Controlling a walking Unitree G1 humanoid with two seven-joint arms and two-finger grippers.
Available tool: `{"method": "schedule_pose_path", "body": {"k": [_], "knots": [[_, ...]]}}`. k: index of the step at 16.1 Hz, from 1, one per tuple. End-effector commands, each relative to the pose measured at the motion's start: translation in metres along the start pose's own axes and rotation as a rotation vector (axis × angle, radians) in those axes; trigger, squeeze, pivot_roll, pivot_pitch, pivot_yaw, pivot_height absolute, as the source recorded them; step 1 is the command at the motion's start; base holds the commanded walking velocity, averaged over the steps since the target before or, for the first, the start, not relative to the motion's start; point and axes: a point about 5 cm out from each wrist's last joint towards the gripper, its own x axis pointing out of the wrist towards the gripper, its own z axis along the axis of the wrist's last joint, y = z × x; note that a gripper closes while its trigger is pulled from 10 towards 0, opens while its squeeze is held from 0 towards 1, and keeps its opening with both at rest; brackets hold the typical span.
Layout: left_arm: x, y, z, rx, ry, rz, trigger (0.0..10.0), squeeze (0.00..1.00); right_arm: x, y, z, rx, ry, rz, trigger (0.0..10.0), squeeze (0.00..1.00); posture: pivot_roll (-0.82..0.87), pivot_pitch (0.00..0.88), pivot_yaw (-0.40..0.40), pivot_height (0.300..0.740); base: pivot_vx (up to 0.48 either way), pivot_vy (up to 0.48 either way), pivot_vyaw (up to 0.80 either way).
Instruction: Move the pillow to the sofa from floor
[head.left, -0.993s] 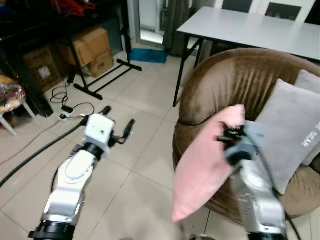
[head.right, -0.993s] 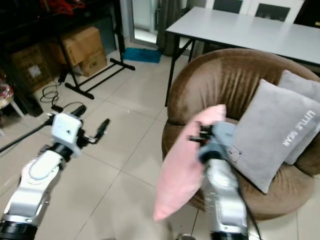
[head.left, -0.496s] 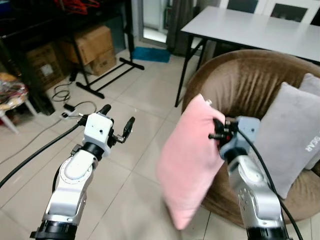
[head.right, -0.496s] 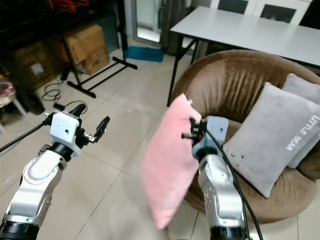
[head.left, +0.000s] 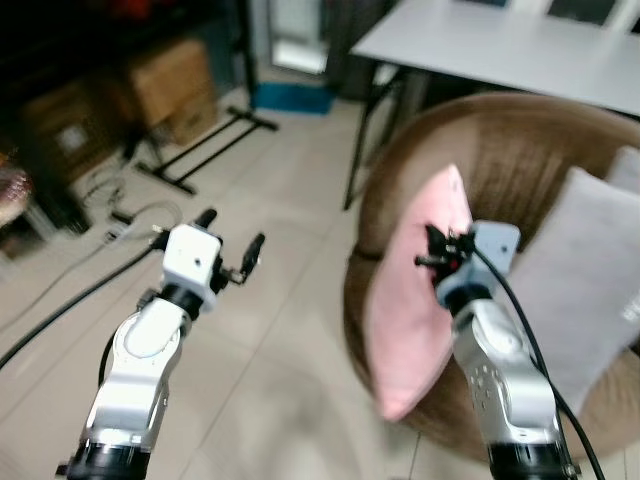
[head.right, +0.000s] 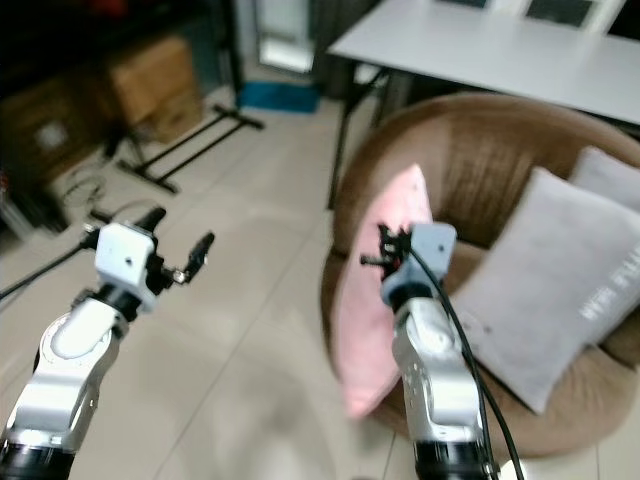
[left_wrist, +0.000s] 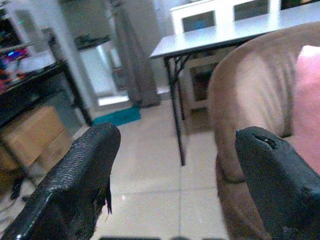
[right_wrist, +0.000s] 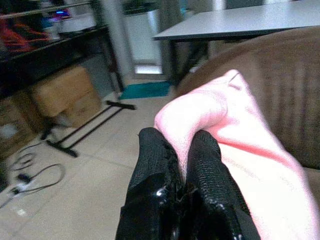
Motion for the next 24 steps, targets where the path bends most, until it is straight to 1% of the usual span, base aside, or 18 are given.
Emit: {"method": "schedule_pose_path", "body": {"k": [1, 11, 24], "knots": [[0.0017, -0.0041, 0.0, -0.005, 0.003, -0.029, 10.0, 0.0, -0.0003, -0.0029, 0.0087, -0.001, -0.048, -0.014, 10.0, 0.0, -0.02, 0.0, 0.002, 0.74, 0.326, 0.0, -0.8], [0.0038, -0.0032, 0.0001, -0.002, 0.004, -0.042, 10.0, 0.0, 0.0022, 0.001, 0.0089, -0.004, -0.052, 0.011, 10.0, 0.0, -0.02, 0.0, 0.0, 0.74, 0.321, 0.0, -0.77], [0.0048, -0.002, 0.0006, 0.013, 0.005, -0.061, 10.0, 0.0, 0.0037, 0.0054, 0.0085, -0.02, -0.058, 0.038, 10.0, 0.0, -0.01, 0.0, 0.004, 0.74, 0.309, 0.0, 0.0]]}}
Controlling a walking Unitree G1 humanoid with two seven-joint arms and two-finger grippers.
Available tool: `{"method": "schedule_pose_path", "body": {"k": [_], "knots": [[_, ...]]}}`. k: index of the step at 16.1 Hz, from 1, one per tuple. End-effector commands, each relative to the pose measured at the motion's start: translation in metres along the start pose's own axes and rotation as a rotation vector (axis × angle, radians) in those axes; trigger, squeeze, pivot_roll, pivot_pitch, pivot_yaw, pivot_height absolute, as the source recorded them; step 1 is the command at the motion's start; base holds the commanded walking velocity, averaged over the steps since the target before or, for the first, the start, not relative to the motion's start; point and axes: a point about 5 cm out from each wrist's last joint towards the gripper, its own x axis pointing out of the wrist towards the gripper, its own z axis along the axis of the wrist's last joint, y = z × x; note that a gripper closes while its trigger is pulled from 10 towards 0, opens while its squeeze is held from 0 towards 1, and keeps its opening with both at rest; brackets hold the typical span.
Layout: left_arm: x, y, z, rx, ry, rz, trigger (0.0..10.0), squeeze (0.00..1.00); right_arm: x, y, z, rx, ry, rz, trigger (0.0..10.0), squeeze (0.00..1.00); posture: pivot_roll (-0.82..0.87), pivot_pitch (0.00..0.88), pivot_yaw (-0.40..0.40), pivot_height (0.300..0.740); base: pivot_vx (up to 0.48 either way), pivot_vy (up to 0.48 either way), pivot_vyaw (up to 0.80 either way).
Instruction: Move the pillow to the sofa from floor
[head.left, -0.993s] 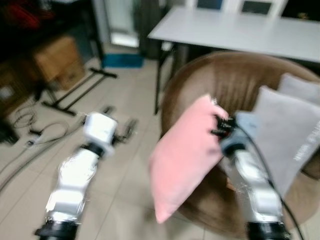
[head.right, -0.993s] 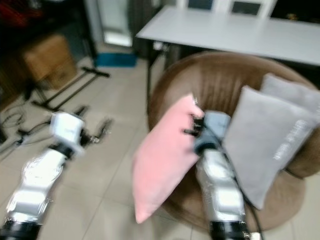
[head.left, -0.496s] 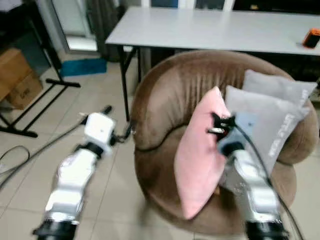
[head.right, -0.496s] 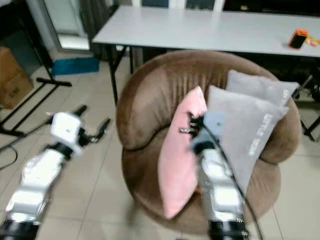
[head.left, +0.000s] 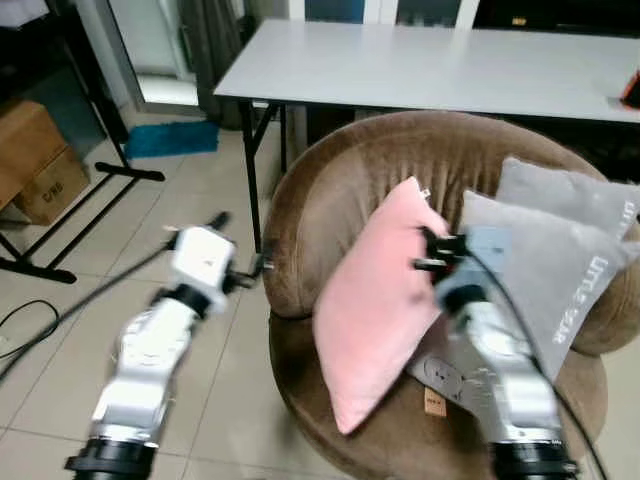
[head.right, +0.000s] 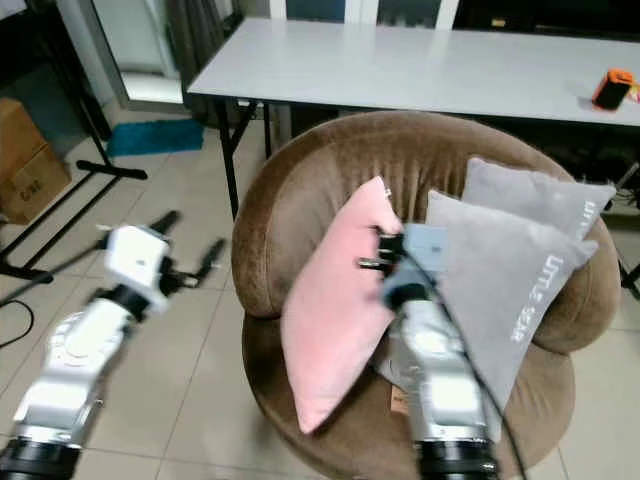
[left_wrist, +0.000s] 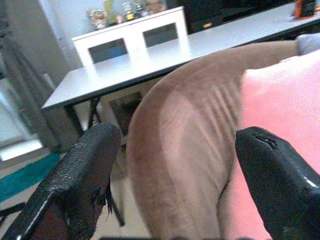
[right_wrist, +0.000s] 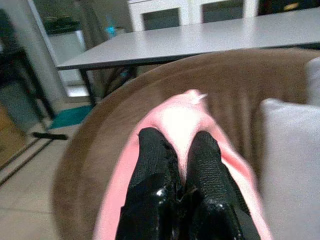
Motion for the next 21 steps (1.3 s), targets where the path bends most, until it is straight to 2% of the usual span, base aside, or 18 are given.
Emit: {"method": "schedule_pose_path", "body": {"k": [1, 4, 7, 9, 12, 15, 17, 18, 21], "knots": [[0.0, 0.009, 0.004, 0.016, -0.007, 0.018, 10.0, 0.0, 0.003, 0.01, 0.014, -0.002, -0.073, 0.029, 10.0, 0.0, -0.01, 0.0, 0.004, 0.74, 0.3, 0.0, 0.0], [0.0, 0.009, 0.003, 0.014, -0.006, 0.018, 10.0, 0.0, 0.004, 0.011, 0.014, 0.001, -0.065, 0.035, 10.0, 0.0, -0.01, 0.0, 0.003, 0.74, 0.295, 0.0, 0.0], [0.0, 0.008, 0.003, 0.012, 0.0, -0.002, 10.0, 0.0, 0.007, 0.013, 0.016, -0.003, -0.079, 0.052, 10.0, 0.0, -0.01, 0.0, 0.007, 0.74, 0.191, 0.0, -0.53], [0.001, 0.005, 0.003, 0.006, -0.004, -0.054, 10.0, 0.0, 0.009, 0.015, 0.019, -0.004, -0.089, 0.07, 10.0, 0.0, -0.01, 0.0, 0.006, 0.74, 0.0, 0.0, 0.0], [0.003, 0.0, 0.004, 0.028, 0.013, -0.198, 10.0, 0.0, 0.02, 0.02, 0.023, 0.011, -0.097, 0.109, 10.0, 0.0, 0.0, 0.0, 0.004, 0.74, 0.0, 0.0, 0.0], [0.005, -0.003, 0.006, 0.022, 0.017, -0.284, 10.0, 0.0, 0.039, 0.026, 0.029, 0.02, -0.108, 0.128, 10.0, 0.0, -0.01, 0.0, 0.014, 0.74, 0.0, 0.0, 0.0], [0.006, -0.007, 0.003, 0.0, 0.043, -0.371, 10.0, 0.0, 0.062, 0.032, 0.037, 0.009, -0.118, 0.141, 10.0, 0.0, -0.01, 0.0, 0.017, 0.74, 0.0, 0.0, 0.0], [0.007, -0.008, 0.003, -0.002, 0.052, -0.401, 10.0, 0.0, 0.074, 0.032, 0.039, 0.011, -0.117, 0.132, 10.0, 0.0, -0.01, 0.0, 0.016, 0.74, 0.0, 0.0, 0.0], [0.007, -0.007, 0.004, 0.004, 0.055, -0.417, 10.0, 0.0, 0.089, 0.022, 0.037, 0.006, -0.097, 0.067, 10.0, 0.0, 0.0, 0.0, 0.005, 0.74, 0.0, 0.0, 0.0]]}}
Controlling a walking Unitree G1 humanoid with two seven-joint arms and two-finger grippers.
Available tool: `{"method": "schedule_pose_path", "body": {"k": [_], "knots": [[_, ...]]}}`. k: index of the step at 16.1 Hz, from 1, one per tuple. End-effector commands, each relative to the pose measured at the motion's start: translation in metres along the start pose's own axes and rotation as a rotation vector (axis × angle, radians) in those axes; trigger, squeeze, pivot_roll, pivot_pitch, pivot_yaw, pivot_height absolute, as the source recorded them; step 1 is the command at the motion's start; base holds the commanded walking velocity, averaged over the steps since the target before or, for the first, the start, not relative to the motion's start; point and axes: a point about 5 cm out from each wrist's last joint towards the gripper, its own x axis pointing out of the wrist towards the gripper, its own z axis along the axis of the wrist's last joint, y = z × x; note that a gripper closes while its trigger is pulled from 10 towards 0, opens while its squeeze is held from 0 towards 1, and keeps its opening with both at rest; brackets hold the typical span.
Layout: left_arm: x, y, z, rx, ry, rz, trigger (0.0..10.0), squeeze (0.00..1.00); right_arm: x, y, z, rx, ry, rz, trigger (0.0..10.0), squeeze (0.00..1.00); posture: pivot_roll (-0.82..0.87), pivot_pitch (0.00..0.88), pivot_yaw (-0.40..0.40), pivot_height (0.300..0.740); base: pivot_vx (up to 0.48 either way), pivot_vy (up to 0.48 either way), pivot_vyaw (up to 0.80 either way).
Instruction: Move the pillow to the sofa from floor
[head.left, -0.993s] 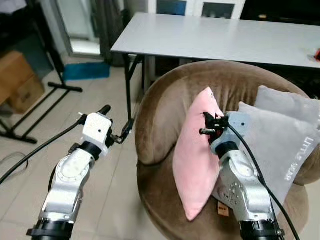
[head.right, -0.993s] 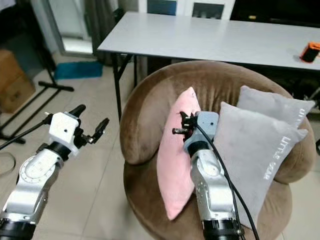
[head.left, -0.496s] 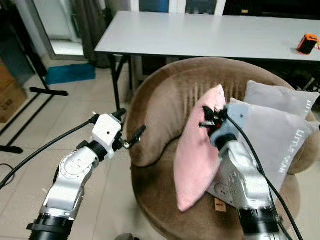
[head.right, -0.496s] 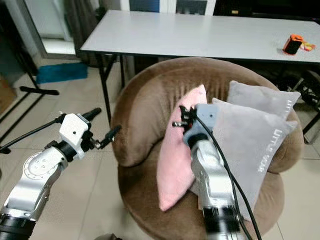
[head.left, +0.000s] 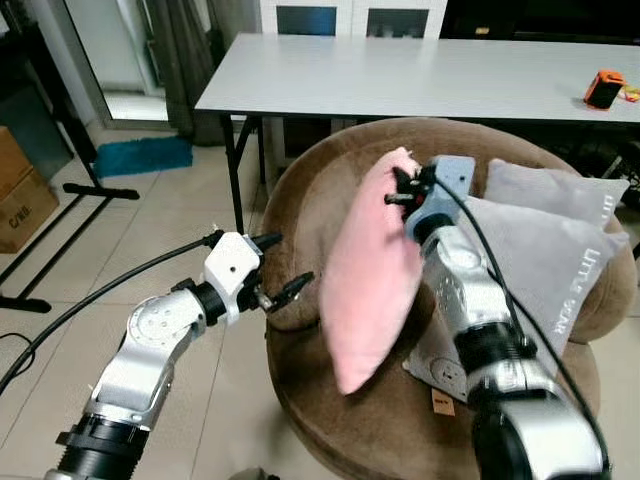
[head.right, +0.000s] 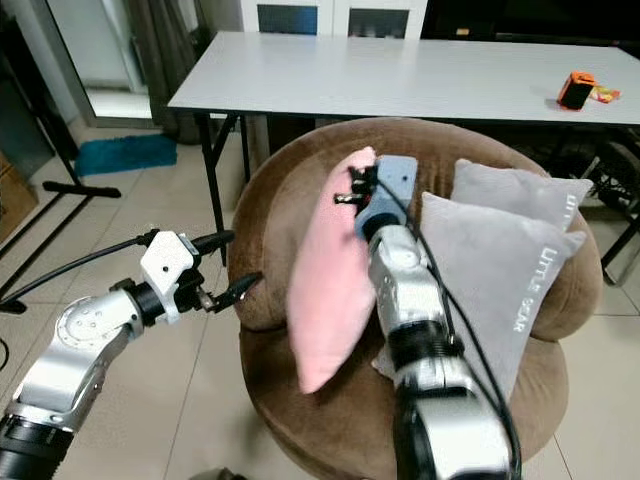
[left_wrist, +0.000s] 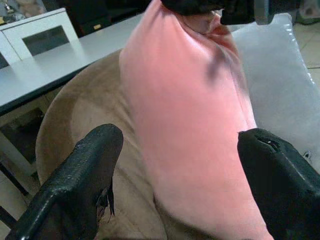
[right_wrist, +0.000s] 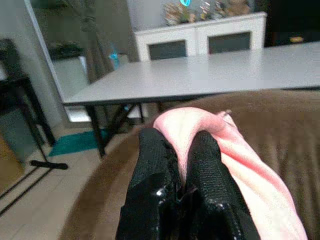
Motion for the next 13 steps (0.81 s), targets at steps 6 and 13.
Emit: {"method": "schedule_pose_path", "body": {"k": [6, 13], "knots": [[0.0, -0.007, -0.007, -0.135, 0.022, -0.082, 10.0, 0.0, -0.03, -0.042, -0.076, 0.015, 0.307, -0.194, 10.0, 1.0, 0.02, 0.0, -0.01, 0.74, 0.0, 0.0, 0.0], [0.007, -0.011, -0.011, -0.204, 0.035, -0.186, 10.0, 0.0, -0.029, -0.066, -0.039, 0.018, 0.05, -0.251, 10.0, 0.94, -0.02, 0.0, 0.001, 0.74, 0.0, 0.0, 0.0]]}}
